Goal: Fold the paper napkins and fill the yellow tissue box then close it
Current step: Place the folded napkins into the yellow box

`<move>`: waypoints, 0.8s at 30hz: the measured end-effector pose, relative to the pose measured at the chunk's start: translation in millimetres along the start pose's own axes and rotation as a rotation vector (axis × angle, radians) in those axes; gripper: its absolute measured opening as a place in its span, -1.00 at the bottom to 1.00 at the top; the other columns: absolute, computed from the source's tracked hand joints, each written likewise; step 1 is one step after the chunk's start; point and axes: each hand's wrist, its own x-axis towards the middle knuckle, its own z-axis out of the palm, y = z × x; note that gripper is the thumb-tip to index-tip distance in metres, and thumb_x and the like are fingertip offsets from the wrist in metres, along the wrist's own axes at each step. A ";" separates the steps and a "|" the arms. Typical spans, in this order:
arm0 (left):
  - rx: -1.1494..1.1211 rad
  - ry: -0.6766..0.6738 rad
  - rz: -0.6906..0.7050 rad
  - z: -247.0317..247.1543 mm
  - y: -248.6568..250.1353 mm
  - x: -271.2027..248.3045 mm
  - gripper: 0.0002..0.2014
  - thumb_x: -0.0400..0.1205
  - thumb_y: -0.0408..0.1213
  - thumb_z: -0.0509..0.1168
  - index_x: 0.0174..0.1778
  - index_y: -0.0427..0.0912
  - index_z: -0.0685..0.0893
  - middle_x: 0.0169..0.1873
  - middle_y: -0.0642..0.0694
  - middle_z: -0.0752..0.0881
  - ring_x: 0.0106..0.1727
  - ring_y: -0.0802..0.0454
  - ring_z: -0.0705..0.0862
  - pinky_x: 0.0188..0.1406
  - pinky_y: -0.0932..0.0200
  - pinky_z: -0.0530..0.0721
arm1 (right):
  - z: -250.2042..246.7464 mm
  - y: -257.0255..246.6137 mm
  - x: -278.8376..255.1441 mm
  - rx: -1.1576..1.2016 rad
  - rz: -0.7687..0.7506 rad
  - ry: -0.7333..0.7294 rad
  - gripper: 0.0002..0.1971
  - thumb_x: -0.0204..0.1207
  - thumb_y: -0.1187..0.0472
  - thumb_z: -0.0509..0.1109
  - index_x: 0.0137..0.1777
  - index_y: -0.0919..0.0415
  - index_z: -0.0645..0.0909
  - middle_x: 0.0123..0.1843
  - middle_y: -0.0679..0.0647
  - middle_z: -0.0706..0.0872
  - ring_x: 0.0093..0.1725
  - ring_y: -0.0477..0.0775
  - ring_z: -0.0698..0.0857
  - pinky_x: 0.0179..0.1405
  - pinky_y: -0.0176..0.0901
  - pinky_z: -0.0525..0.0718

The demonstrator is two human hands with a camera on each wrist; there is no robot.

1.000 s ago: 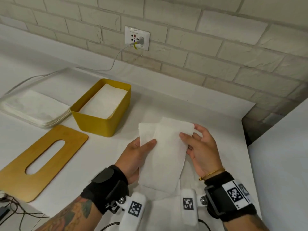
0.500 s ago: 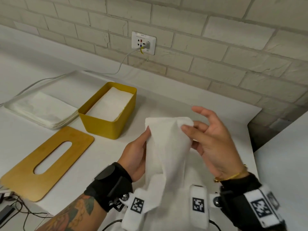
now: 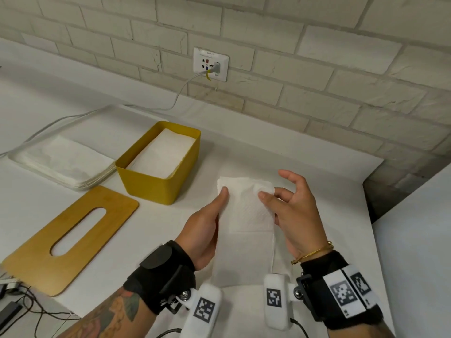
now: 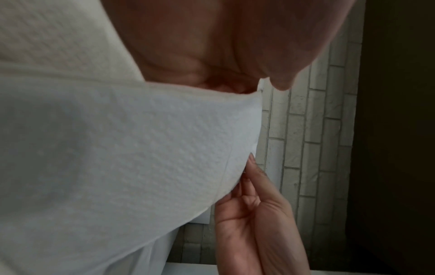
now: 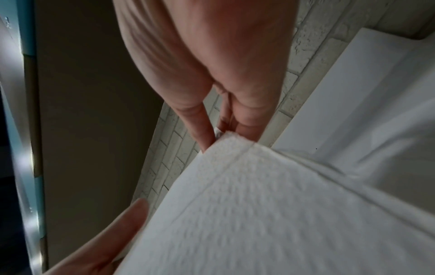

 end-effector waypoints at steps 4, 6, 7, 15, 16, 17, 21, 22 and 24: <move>0.074 0.036 0.003 0.3 3.5 2.4 -0.61 0.81 -0.04 0.11 0.31 -0.19 0.72 0.19 -0.18 0.83 0.22 -0.11 0.82 0.24 -0.03 0.70 | 5.1 1.3 0.6 -0.053 0.012 0.022 -0.35 0.36 -0.01 0.66 0.39 -0.31 0.45 -0.01 0.00 0.85 0.07 0.05 0.82 0.17 0.18 0.75; 0.070 0.066 0.007 -0.5 5.0 3.9 -0.60 0.82 -0.05 0.11 0.34 -0.22 0.70 0.20 -0.21 0.83 0.22 -0.15 0.81 0.26 -0.08 0.71 | 8.2 2.3 -4.3 -0.043 0.040 0.022 -0.21 0.17 -0.15 0.71 0.39 -0.37 0.41 0.08 0.04 0.84 0.16 0.10 0.81 0.28 0.29 0.74; 0.056 0.087 0.011 -1.5 5.9 4.7 -0.59 0.82 -0.05 0.11 0.35 -0.23 0.69 0.19 -0.22 0.83 0.22 -0.17 0.81 0.25 -0.10 0.71 | 9.4 3.9 -7.3 -0.030 0.053 0.005 -0.16 0.18 -0.11 0.74 0.42 -0.35 0.38 0.10 0.06 0.84 0.15 0.10 0.82 0.27 0.29 0.75; 0.008 0.230 0.128 -14.2 20.9 7.1 -0.67 0.83 -0.09 0.13 0.28 -0.19 0.71 0.08 -0.15 0.87 0.07 -0.04 0.86 0.11 -0.07 0.74 | 14.9 34.1 -37.8 -0.153 0.206 -0.246 -0.06 0.40 0.35 0.67 0.56 -0.29 0.20 0.01 0.05 0.87 0.01 0.04 0.87 0.06 0.03 0.84; -0.005 0.255 0.140 -18.8 23.8 7.0 -0.68 0.83 -0.09 0.14 0.27 -0.18 0.70 0.05 -0.14 0.88 0.01 -0.03 0.86 0.05 -0.05 0.74 | 11.7 35.2 -40.3 -0.170 0.236 -0.300 -0.08 0.41 0.38 0.66 0.54 -0.28 0.21 -0.07 0.06 0.87 -0.04 0.11 0.87 -0.03 0.03 0.85; -0.024 0.281 0.149 -24.1 26.7 7.0 -0.69 0.82 -0.09 0.15 0.28 -0.18 0.70 0.05 -0.14 0.87 0.00 -0.03 0.87 0.02 -0.05 0.74 | 7.2 35.3 -42.5 -0.192 0.257 -0.360 -0.11 0.42 0.40 0.64 0.53 -0.26 0.23 -0.16 0.10 0.85 -0.11 0.19 0.87 -0.12 0.03 0.84; -0.080 0.366 0.185 -45.2 36.9 2.6 -0.69 0.80 -0.08 0.21 0.33 -0.17 0.67 0.11 -0.13 0.86 0.08 -0.07 0.86 0.06 -0.08 0.74 | -20.8 27.3 -32.0 -0.396 0.242 -0.413 -0.36 0.45 0.38 0.61 0.45 -0.04 0.48 -0.17 0.17 0.84 -0.21 0.15 0.84 -0.20 -0.08 0.78; -0.085 0.380 0.190 -49.1 38.7 0.5 -0.71 0.80 -0.08 0.22 0.29 -0.16 0.69 0.08 -0.11 0.87 0.07 -0.06 0.86 0.07 -0.08 0.74 | -29.6 24.5 -24.8 -0.482 0.210 -0.377 -0.43 0.45 0.32 0.62 0.40 -0.05 0.53 -0.16 0.11 0.84 -0.19 0.08 0.83 -0.18 -0.12 0.77; -0.089 0.389 0.196 -53.9 40.3 -3.9 -0.74 0.80 -0.08 0.21 0.23 -0.13 0.71 0.06 -0.08 0.88 0.07 -0.03 0.86 0.08 -0.06 0.72 | -45.1 18.1 -14.1 -0.709 0.125 -0.342 -0.52 0.46 0.17 0.64 0.32 -0.15 0.58 -0.05 -0.05 0.80 -0.04 -0.04 0.78 -0.01 -0.23 0.71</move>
